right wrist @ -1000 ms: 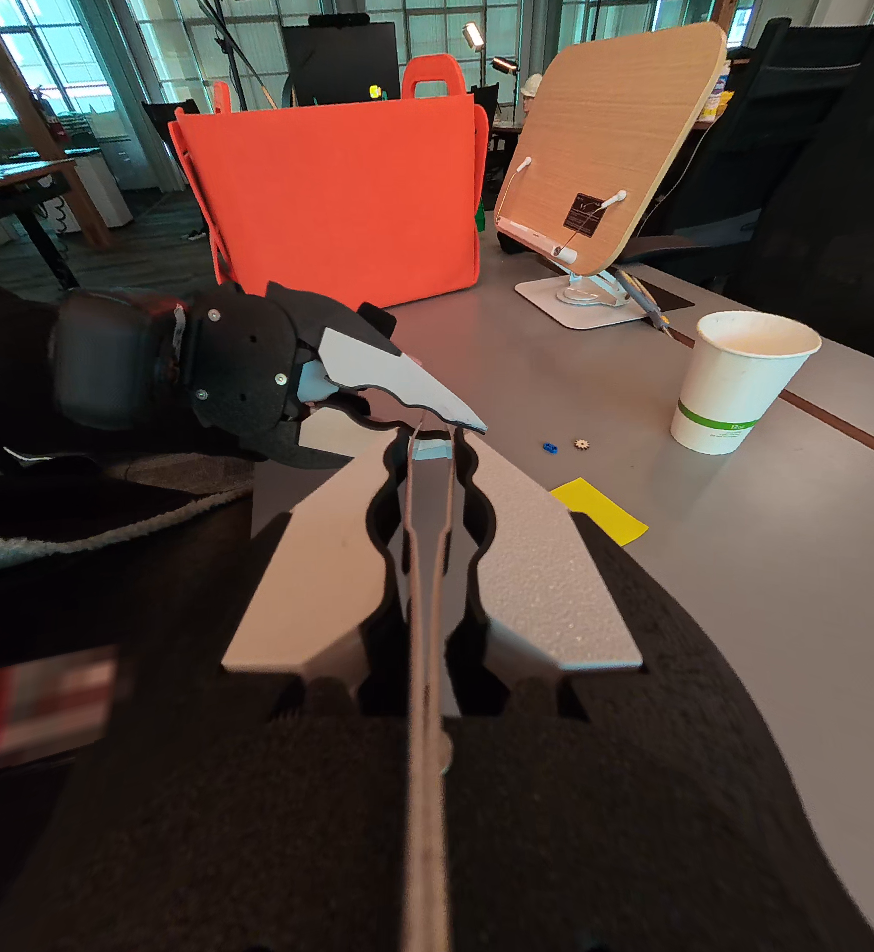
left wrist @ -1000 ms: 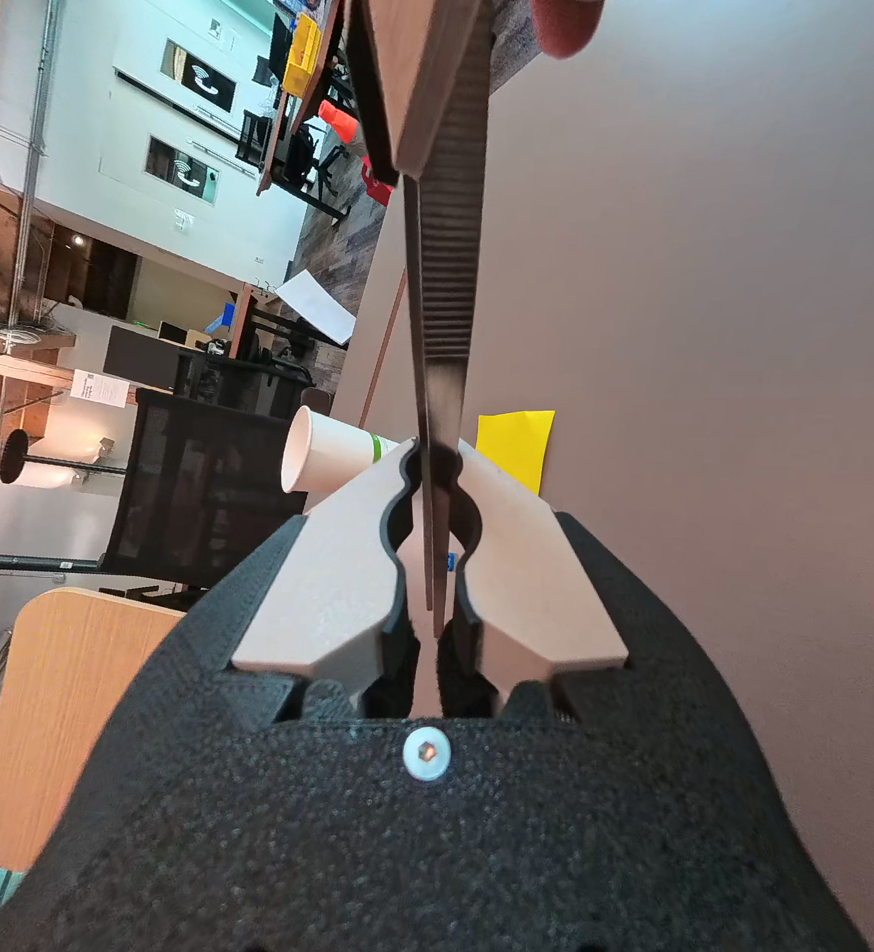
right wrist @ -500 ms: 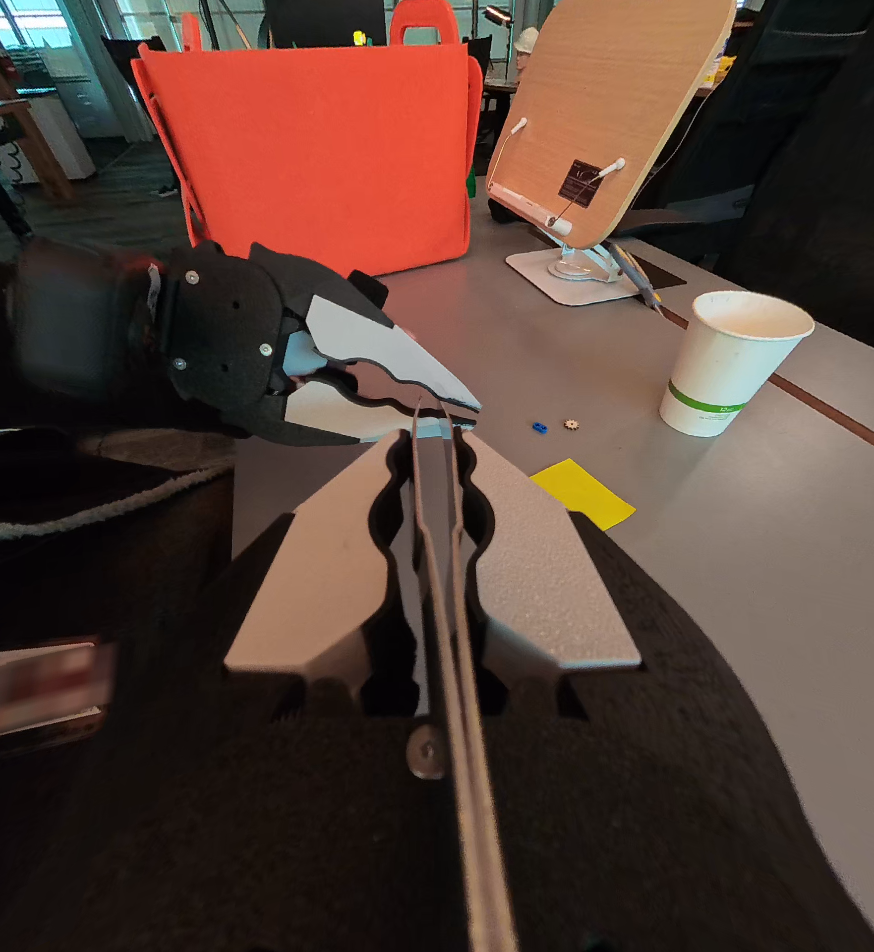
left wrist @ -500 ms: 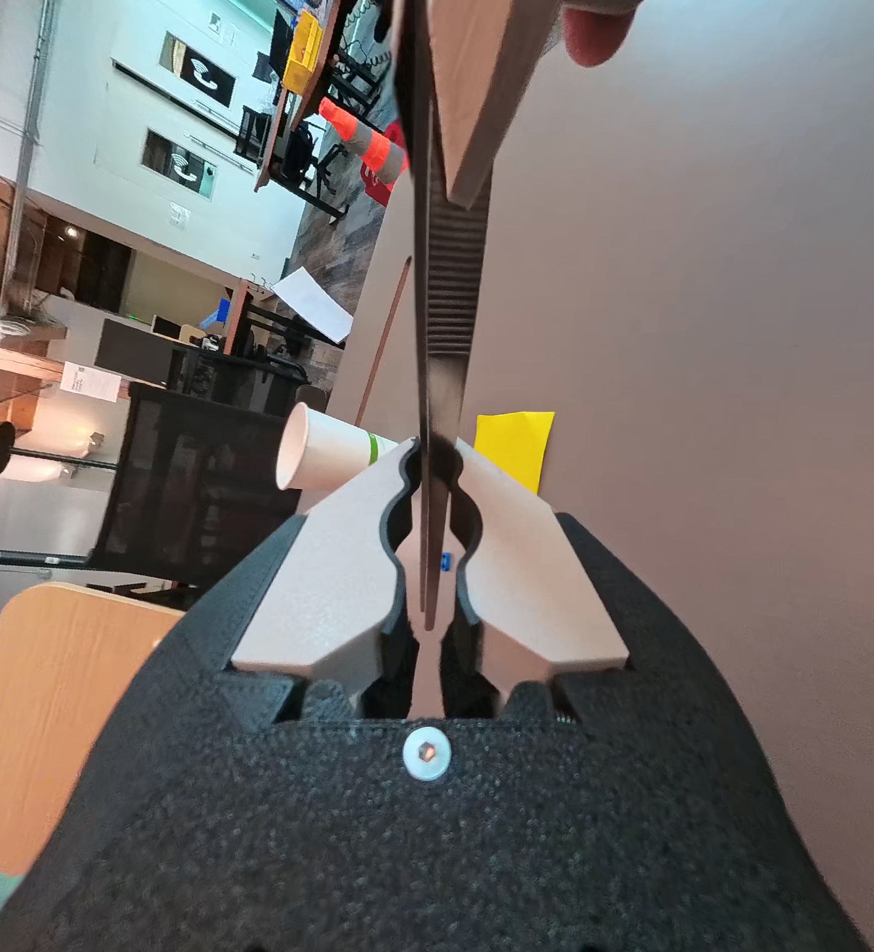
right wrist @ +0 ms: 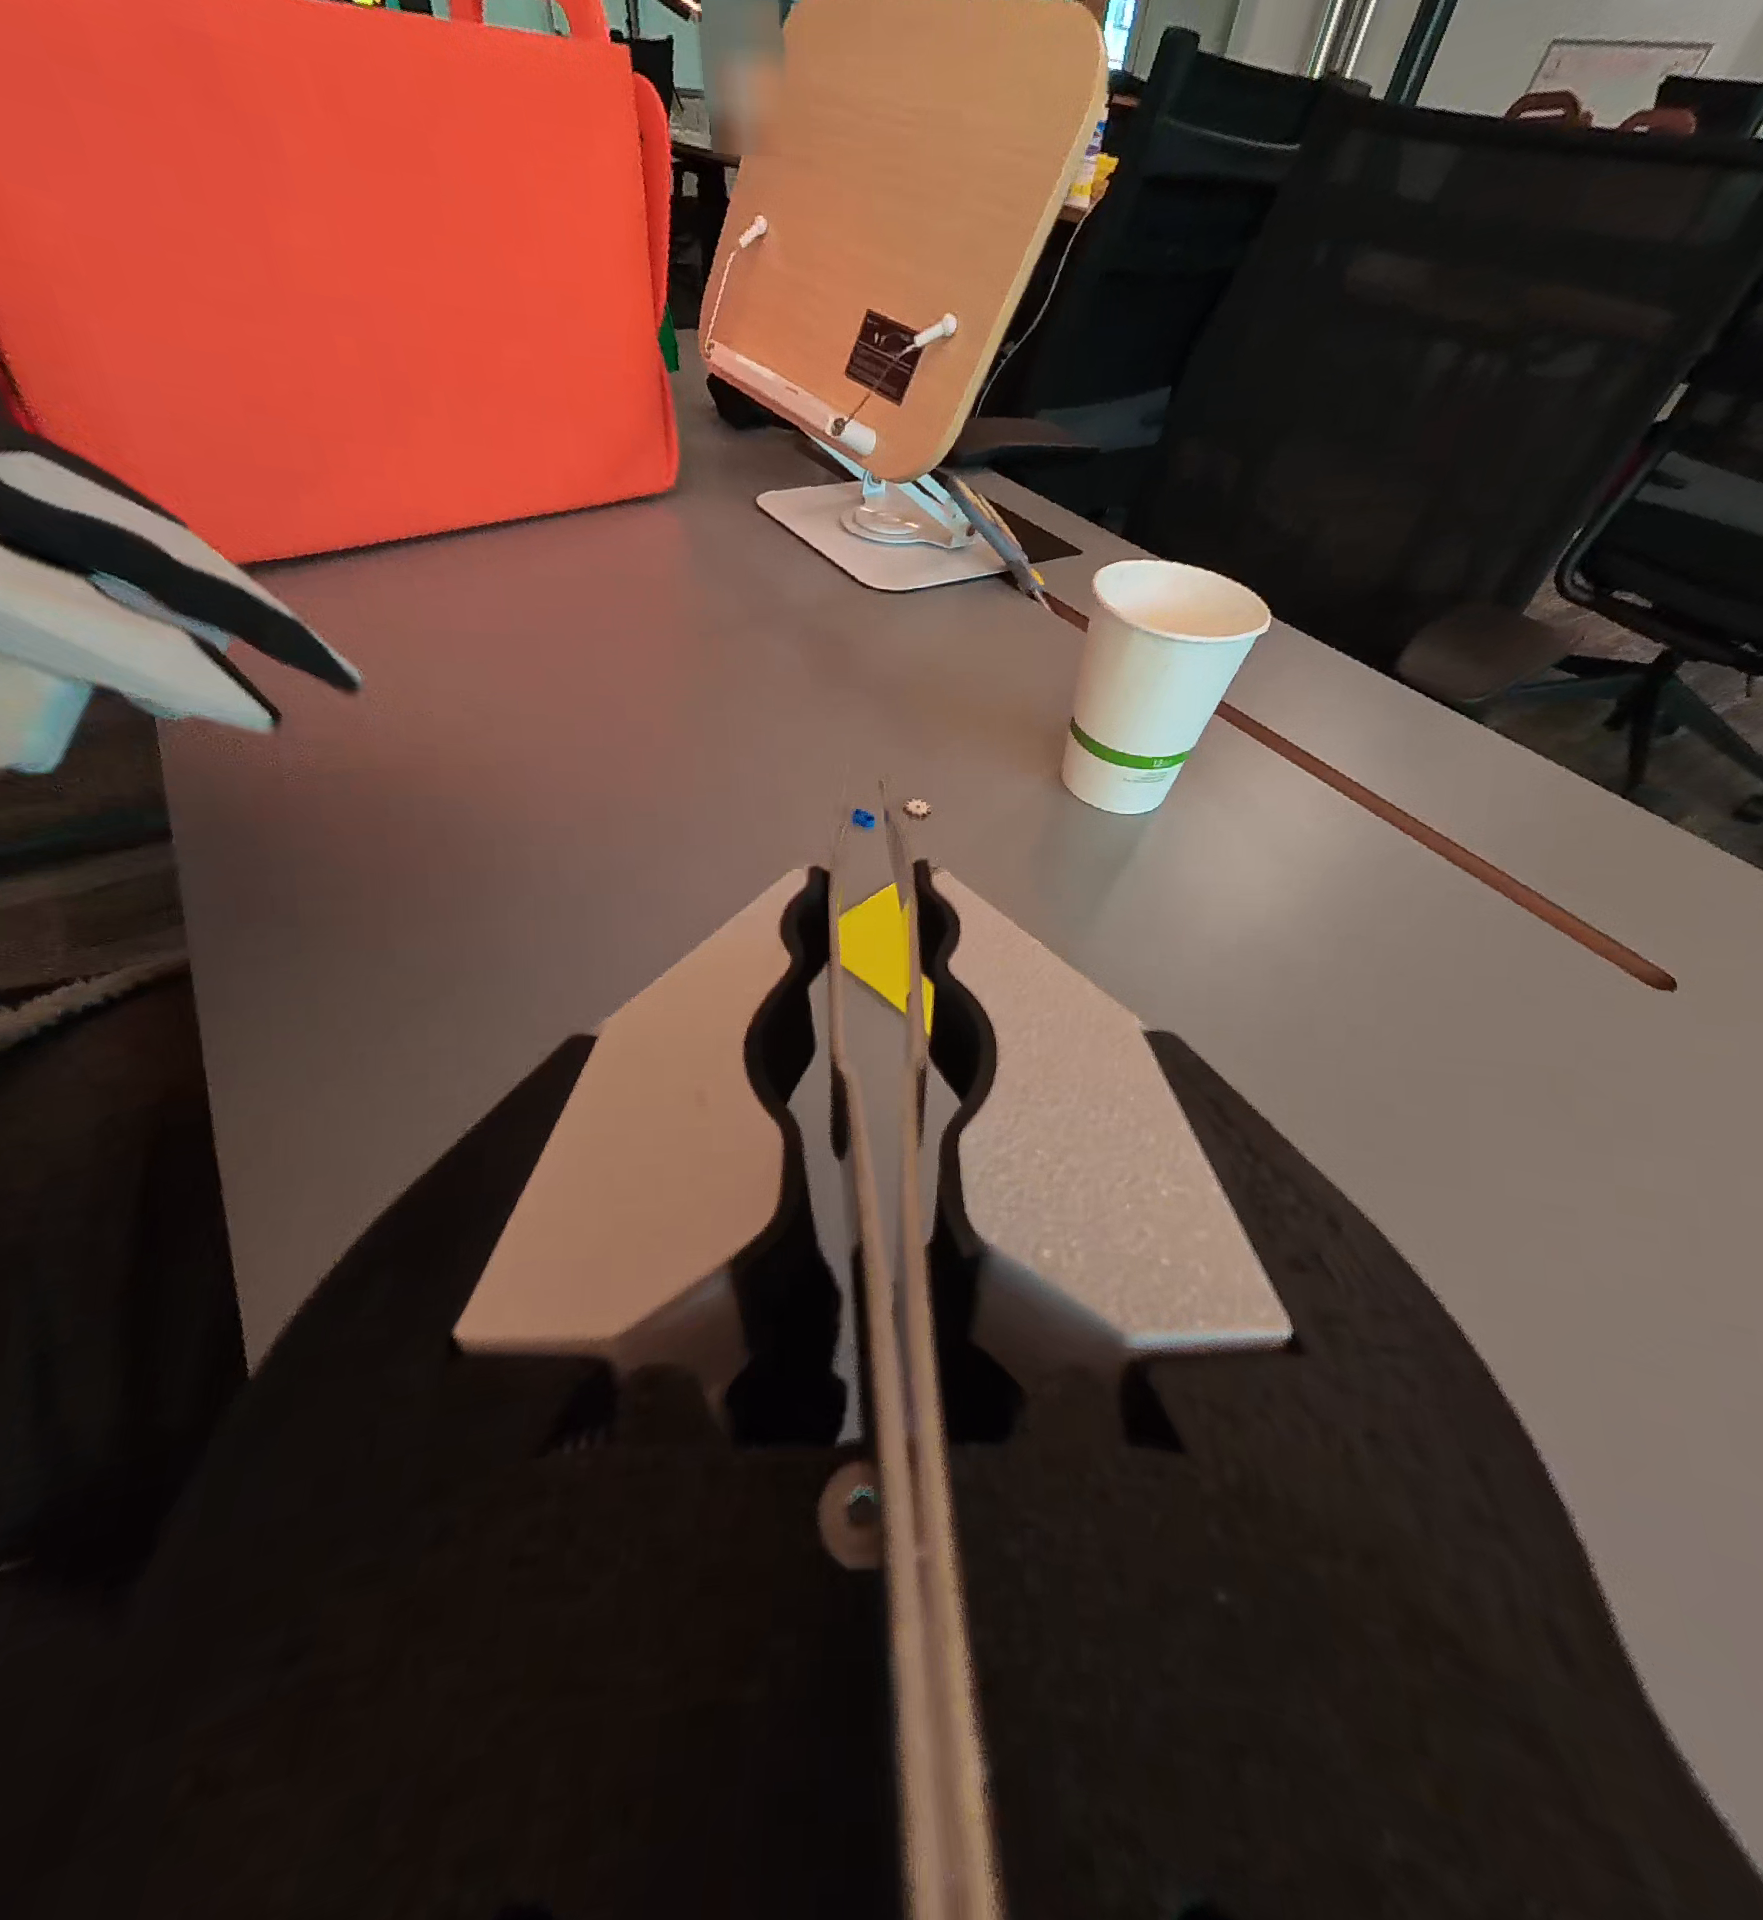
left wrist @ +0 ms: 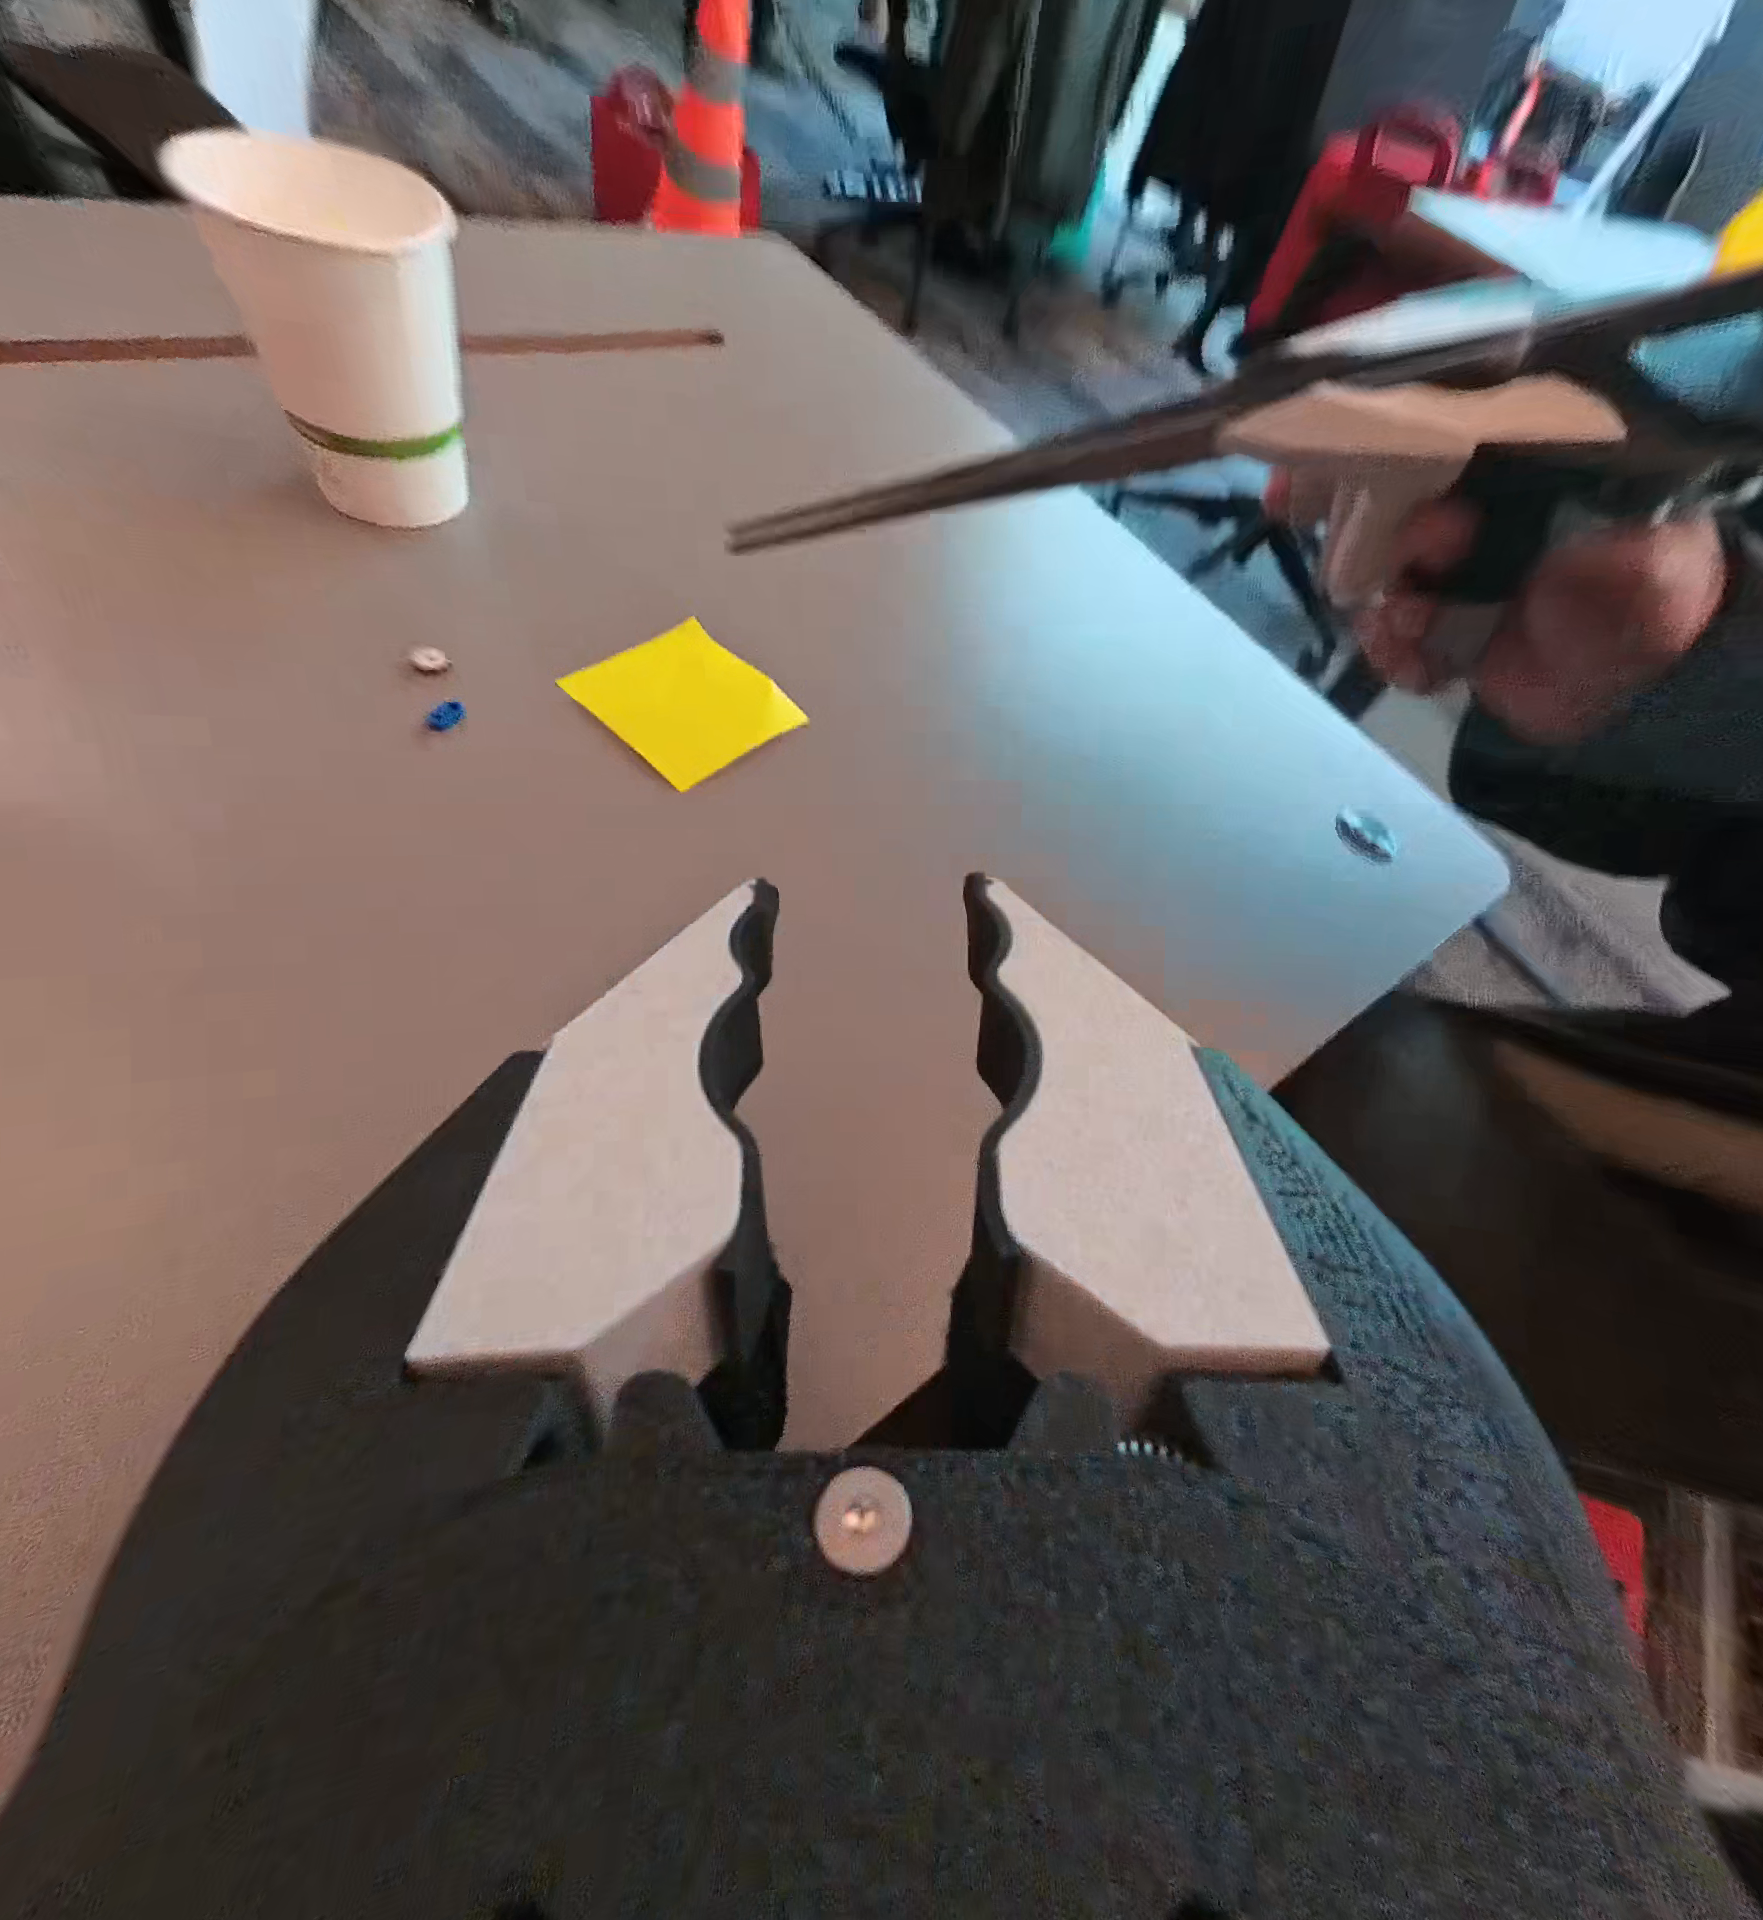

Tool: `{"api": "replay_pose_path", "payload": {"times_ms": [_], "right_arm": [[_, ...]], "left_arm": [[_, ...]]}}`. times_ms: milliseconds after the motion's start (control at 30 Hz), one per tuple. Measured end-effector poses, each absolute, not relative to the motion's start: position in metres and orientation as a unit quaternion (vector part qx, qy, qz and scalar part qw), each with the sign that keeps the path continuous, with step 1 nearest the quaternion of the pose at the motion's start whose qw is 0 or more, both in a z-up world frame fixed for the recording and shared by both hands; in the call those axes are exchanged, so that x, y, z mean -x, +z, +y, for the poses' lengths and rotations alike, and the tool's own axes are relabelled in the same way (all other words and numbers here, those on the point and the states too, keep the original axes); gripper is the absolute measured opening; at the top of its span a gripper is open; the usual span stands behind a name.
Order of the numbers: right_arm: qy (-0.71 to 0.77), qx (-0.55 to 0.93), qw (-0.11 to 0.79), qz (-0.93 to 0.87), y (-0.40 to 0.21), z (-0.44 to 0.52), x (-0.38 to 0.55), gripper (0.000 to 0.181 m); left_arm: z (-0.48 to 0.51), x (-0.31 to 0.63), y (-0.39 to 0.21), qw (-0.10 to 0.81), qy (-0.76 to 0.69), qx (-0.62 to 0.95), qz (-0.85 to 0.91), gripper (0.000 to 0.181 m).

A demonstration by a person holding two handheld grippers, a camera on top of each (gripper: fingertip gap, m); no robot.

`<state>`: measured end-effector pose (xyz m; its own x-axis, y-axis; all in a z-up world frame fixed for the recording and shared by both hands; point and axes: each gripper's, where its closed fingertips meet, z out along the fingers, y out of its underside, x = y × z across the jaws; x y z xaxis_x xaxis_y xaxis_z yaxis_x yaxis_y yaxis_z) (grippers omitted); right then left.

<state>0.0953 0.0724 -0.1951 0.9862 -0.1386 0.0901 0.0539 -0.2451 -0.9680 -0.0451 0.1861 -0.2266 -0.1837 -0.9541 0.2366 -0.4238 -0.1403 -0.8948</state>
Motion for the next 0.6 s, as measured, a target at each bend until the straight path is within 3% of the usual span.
{"api": "replay_pose_path", "payload": {"times_ms": [200,600], "right_arm": [[-0.153,0.827,0.539,-0.04,-0.23,0.043,-0.085,0.01],[-0.216,0.843,0.478,-0.12,-0.263,0.059,-0.083,0.017]], "left_arm": [[0.225,0.053,-0.215,0.355,-0.473,0.576,0.564,0.05],[0.212,0.049,-0.219,0.342,-0.471,0.568,0.582,0.05]]}}
